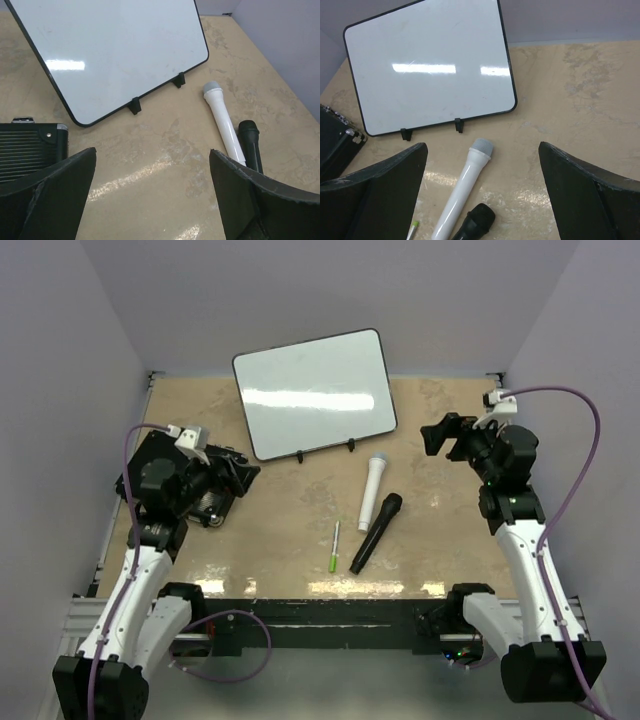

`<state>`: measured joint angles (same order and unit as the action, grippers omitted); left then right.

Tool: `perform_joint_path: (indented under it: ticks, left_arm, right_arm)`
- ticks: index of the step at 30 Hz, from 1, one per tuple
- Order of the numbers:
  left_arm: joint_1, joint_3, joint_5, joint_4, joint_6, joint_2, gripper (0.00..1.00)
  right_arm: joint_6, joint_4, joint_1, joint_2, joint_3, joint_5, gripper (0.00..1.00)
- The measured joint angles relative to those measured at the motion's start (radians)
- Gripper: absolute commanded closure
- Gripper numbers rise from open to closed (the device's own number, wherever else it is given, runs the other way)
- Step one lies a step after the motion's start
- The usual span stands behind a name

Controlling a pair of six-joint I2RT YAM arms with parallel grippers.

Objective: Write a sentence on the whiteboard
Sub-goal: Pick up the whiteboard marker from the center of the board.

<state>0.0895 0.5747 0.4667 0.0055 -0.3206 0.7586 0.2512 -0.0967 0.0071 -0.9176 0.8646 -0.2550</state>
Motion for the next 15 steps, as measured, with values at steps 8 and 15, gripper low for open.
perform_joint_path:
  ticks: [8,15]
  left_arm:
    - [0.348,0.005,-0.117,0.008,-0.063,0.045,0.01]
    - [0.715,0.111,-0.417,-0.094,-0.135,0.222,0.08]
  right_arm:
    - [-0.032,0.000,0.000,0.006,0.000,-0.057,0.01]
    - [-0.178,0.040,-0.001,0.029,-0.048,-0.230,0.01]
